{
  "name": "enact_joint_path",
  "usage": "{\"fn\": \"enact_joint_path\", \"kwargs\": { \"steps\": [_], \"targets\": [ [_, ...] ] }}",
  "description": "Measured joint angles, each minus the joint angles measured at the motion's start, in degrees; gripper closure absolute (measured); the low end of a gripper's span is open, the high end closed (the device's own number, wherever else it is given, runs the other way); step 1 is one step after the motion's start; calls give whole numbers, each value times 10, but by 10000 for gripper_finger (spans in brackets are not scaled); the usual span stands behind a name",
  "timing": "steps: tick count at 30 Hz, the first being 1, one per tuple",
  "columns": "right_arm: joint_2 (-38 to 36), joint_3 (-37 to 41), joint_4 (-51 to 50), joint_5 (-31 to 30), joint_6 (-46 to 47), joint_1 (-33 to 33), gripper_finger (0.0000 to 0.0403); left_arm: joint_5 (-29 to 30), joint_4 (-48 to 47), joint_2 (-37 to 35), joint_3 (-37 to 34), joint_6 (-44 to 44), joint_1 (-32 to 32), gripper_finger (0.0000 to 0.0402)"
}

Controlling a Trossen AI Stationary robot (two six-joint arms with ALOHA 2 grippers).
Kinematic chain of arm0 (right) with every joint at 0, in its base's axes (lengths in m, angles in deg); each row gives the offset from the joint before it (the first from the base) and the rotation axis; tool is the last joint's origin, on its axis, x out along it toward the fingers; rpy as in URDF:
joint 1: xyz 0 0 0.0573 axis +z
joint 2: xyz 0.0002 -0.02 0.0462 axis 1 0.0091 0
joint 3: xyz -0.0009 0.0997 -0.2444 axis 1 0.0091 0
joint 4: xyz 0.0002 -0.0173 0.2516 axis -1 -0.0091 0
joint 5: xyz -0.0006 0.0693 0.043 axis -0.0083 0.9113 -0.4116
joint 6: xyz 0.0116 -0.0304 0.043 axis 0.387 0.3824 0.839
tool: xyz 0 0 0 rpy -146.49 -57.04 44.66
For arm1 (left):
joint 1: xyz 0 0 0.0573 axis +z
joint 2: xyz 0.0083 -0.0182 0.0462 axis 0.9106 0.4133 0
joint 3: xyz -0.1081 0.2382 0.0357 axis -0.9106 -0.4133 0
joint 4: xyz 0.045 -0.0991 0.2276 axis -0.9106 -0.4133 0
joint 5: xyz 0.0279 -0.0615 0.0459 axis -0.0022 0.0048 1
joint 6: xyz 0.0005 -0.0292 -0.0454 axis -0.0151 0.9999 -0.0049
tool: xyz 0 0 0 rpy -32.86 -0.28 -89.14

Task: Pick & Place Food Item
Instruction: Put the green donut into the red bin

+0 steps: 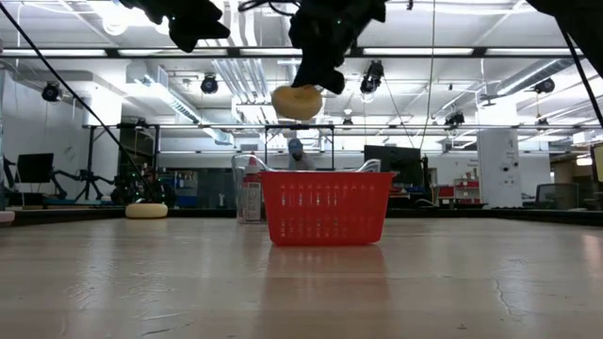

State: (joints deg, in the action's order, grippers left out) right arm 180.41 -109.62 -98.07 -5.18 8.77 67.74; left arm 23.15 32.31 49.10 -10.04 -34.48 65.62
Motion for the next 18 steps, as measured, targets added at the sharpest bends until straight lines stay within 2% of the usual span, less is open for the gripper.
{"fn": "enact_joint_path", "kwargs": {
  "steps": [6,14,18],
  "targets": [
    [-5,0,-47,0,6,30,394,0,0,0,0,0,0,199],
    [-5,0,-57,-1,35,79,394,0,0,0,0,0,0,199],
    [-5,0,-57,-24,52,106,394,0,0,0,0,0,0,199]
  ]
}}
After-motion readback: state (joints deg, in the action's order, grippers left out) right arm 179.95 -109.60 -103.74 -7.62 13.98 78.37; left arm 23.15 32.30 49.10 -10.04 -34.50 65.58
